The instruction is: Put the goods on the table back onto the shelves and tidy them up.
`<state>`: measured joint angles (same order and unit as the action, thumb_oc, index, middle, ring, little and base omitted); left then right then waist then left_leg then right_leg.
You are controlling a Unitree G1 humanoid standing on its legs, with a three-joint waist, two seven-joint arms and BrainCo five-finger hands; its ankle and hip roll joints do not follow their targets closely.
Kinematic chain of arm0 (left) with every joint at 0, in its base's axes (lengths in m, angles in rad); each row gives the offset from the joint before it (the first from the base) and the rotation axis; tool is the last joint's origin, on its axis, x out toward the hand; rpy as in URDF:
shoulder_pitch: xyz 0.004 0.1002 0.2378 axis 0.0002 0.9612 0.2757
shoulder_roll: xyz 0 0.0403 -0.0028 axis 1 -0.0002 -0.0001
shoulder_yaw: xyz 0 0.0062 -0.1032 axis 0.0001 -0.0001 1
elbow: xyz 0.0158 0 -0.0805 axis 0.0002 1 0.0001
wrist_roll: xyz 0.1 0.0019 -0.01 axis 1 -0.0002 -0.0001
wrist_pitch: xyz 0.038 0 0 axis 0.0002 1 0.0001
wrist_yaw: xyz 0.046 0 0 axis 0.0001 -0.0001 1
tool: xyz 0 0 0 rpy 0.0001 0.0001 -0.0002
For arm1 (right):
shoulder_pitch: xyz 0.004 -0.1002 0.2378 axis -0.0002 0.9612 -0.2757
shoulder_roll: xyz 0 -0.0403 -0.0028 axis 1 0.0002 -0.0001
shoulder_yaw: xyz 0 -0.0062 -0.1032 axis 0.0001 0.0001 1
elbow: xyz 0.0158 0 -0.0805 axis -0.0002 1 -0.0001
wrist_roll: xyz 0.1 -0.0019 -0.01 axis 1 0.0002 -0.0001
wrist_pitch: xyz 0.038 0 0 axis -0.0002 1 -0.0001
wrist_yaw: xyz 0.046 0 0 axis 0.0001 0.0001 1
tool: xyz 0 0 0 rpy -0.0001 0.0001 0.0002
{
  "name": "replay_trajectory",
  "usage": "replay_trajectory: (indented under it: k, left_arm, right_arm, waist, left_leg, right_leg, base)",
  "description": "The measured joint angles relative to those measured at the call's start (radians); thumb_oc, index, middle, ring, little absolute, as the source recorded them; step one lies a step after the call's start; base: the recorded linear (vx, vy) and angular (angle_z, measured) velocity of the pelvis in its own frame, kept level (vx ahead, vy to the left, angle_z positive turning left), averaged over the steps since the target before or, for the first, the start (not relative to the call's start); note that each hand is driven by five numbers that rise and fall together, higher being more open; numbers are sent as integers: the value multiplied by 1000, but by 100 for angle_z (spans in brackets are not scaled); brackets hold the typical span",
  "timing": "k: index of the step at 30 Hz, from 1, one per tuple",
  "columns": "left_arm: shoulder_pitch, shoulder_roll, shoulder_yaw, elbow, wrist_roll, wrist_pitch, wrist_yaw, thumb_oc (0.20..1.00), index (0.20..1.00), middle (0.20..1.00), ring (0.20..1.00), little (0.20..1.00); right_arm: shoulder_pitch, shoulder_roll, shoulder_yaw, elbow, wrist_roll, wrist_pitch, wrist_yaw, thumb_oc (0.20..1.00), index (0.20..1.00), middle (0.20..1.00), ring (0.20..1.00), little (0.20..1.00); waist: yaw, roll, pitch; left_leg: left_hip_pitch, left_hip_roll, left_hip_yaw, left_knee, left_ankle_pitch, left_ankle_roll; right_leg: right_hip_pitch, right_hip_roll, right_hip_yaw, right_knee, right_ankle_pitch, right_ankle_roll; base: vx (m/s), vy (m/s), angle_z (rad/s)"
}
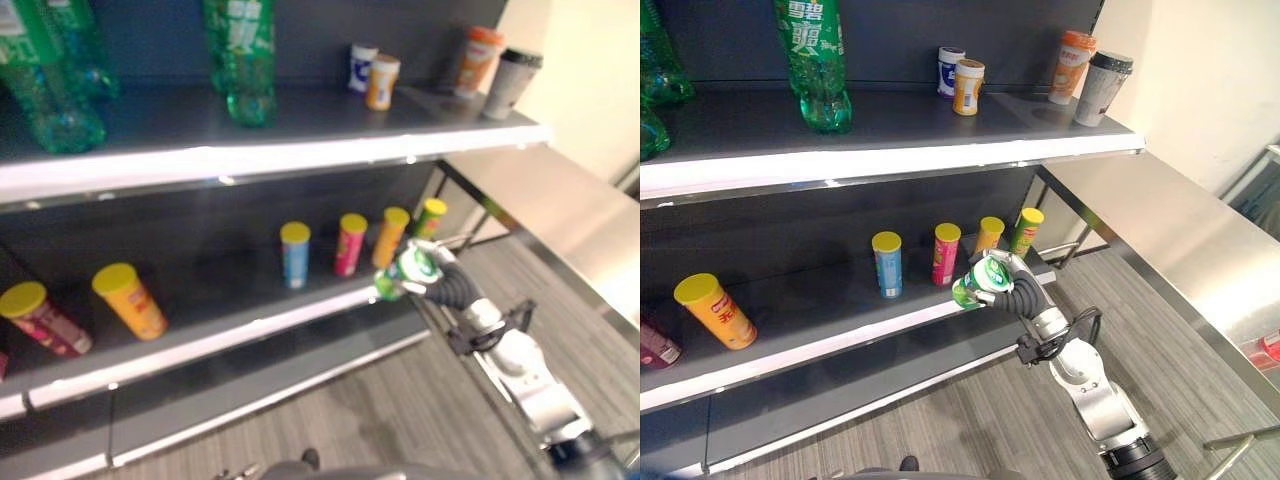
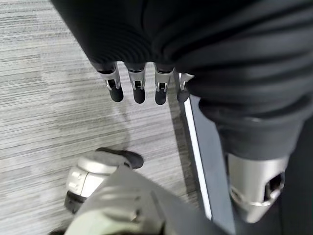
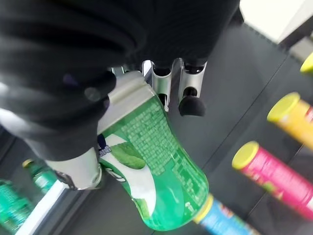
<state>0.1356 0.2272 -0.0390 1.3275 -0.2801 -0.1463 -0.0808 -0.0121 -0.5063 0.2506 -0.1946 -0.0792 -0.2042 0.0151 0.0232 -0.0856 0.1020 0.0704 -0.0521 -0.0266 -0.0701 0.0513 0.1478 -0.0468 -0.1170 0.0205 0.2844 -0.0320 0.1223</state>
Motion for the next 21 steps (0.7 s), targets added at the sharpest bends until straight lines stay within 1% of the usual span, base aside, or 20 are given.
replay_trajectory:
  k: [1, 2, 3, 4, 5, 6, 8, 10, 12, 15, 16, 19, 21]
  left_arm:
    - [0, -8, 1, 3, 15, 0, -1, 1000, 1000, 1000, 1000, 1000]
    - [-18, 5, -3, 29, 36, 1, -2, 1000, 1000, 1000, 1000, 1000]
    - [-24, 11, -4, 37, 41, 5, -1, 1000, 1000, 1000, 1000, 1000]
    - [-29, 15, -1, 33, 54, 11, -1, 1000, 1000, 1000, 1000, 1000]
    - [-26, 19, 1, 29, 66, 12, 0, 1000, 1000, 1000, 1000, 1000]
    - [-24, 17, 1, 18, 66, 12, 5, 1000, 1000, 1000, 1000, 1000]
    - [-17, 13, 2, -11, 67, 12, 21, 1000, 1000, 1000, 1000, 1000]
    - [-10, 8, 3, -14, 68, 13, 31, 1000, 1000, 1000, 1000, 1000]
    - [-7, 1, 14, -12, 68, 17, 36, 1000, 1000, 1000, 1000, 1000]
    - [-8, 1, 20, -11, 70, 19, 38, 1000, 1000, 1000, 1000, 1000]
    - [-22, 2, 20, -13, 72, 19, 39, 1000, 1000, 1000, 1000, 1000]
    - [-30, 6, 19, -17, 104, 22, 40, 1000, 1000, 1000, 1000, 1000]
    - [-32, 9, 19, -19, 105, 26, 40, 1000, 1000, 1000, 1000, 1000]
  right_arm:
    - [1, -7, 1, 1, 0, 0, -1, 200, 200, 200, 200, 200]
    - [6, -9, -1, -2, 1, 1, -7, 200, 200, 200, 200, 200]
    - [11, -12, -9, -7, 1, 1, -11, 200, 200, 200, 200, 200]
    - [14, -9, -15, -3, 3, 4, -16, 200, 200, 200, 200, 200]
    - [24, -8, -15, 2, 3, 5, -20, 200, 200, 200, 200, 200]
    - [36, -8, -17, 1, 4, 7, -25, 200, 200, 200, 200, 200]
    - [44, -12, -29, -19, 2, 15, -29, 200, 200, 200, 200, 200]
    - [45, -15, -70, -65, 2, 19, -36, 200, 200, 200, 200, 200]
    - [34, -23, -88, -106, 3, 19, -50, 200, 200, 200, 200, 200]
    - [-39, -80, -86, -157, 14, 12, -54, 200, 200, 200, 200, 200]
    - [-90, -97, -84, -164, 21, 10, -53, 200, 200, 200, 200, 200]
    - [-234, -129, -54, -175, 25, 0, -51, 200, 200, 200, 200, 200]
    - [-299, -138, -52, -189, 62, -8, -53, 200, 200, 200, 200, 200]
  waist:
    - [-14, 2, 0]
    - [-28, -5, -5]
    - [-43, -24, -8]
    - [-46, -48, -14]
    - [-46, -58, -27]
    - [-40, -57, -37]
    - [-26, -49, -58]
    - [-18, -45, -59]
    - [-16, -42, -59]
    - [-16, -43, -60]
    - [-15, -46, -62]
    - [-15, -52, -65]
    - [-14, -56, -68]
  left_leg:
    - [-4, 12, -9, 2, 0, -1]
    - [-15, 18, -25, 2, 2, -5]
    - [-15, 0, -33, -3, 5, -14]
    - [-2, -27, -43, -18, 3, -17]
    - [12, -44, -51, -20, 2, -21]
    - [27, -49, -58, -24, -7, -30]
    - [33, -40, -71, -23, -23, -45]
    - [28, -33, -75, -17, -28, -65]
    - [29, -24, -75, -17, -32, -80]
    - [36, -14, -74, -17, -36, -86]
    - [38, -10, -73, -17, -43, -94]
    - [49, -5, -68, -17, -53, -98]
    - [52, -5, -68, -17, -55, -98]
  right_leg:
    - [-12, 70, 24, -81, -15, 2]
    - [-9, 128, 54, -201, -9, 1]
    - [-13, 140, 56, -276, 3, -6]
    - [-22, 131, 56, -277, 21, -27]
    - [-21, 121, 75, -264, 67, -39]
    - [-10, 118, 73, -264, 101, -49]
    - [14, 126, 70, -312, 120, -59]
    - [35, 133, 70, -358, 155, -69]
    - [44, 141, 70, -374, 160, -80]
    - [49, 153, 72, -374, 163, -87]
    - [51, 157, 74, -374, 157, -87]
    - [59, 161, 79, -377, 146, -85]
    - [58, 162, 79, -379, 143, -87]
  base:
    - [230, 31, 12]
    - [64, 13, 42]
    - [105, 7, 59]
    - [79, -17, 56]
    - [104, -25, 44]
    - [83, -25, 30]
    - [92, -37, 10]
    - [63, -32, -2]
    - [66, -33, -5]
    - [48, -20, -4]
    - [58, -14, -4]
    - [27, -8, -4]
    - [31, -5, 1]
